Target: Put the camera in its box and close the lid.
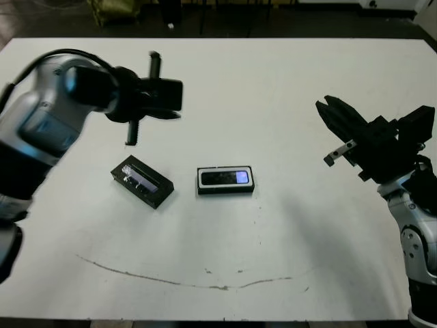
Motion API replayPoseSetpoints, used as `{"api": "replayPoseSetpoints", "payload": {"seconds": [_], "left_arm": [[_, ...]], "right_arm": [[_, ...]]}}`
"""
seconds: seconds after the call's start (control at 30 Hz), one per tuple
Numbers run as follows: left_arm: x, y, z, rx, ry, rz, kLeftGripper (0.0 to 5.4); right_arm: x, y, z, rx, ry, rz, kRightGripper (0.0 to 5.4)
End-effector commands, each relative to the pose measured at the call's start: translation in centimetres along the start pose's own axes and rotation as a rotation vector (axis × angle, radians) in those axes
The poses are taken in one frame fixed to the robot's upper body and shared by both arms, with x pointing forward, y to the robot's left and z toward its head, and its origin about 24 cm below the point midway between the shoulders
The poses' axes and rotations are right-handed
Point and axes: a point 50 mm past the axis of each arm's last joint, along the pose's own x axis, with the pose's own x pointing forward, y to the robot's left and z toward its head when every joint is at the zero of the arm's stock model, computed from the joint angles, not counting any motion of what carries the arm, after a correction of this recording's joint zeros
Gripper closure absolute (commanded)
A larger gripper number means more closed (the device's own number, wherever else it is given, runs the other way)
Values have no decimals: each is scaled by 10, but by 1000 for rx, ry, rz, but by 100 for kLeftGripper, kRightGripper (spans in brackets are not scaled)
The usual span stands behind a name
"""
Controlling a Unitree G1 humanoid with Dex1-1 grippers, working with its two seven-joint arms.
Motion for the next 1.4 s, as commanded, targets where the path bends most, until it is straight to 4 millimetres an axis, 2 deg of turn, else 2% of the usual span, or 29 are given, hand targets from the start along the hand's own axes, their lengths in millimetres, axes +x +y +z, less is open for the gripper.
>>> {"api": "replayPoseSetpoints", "payload": {"seconds": [0.03, 0.4, 0.67, 1.2, 1.4], "left_arm": [[4, -3, -4, -18, 68, -116, 540], [15, -23, -13, 35, 80, -299, 540], [25, -40, -24, -49, 39, -388, 540], [49, -50, -3, 54, 37, -502, 540], [51, -49, 1, 74, 40, -504, 540]], "right_arm": [[-2, -2, -5, 6, 30, 1, 539], [1, 3, -7, 29, 28, 19, 539], [2, 5, -10, 35, 37, 29, 539], [1, 7, -13, 48, 42, 34, 539], [1, 7, -13, 44, 39, 41, 539]]}}
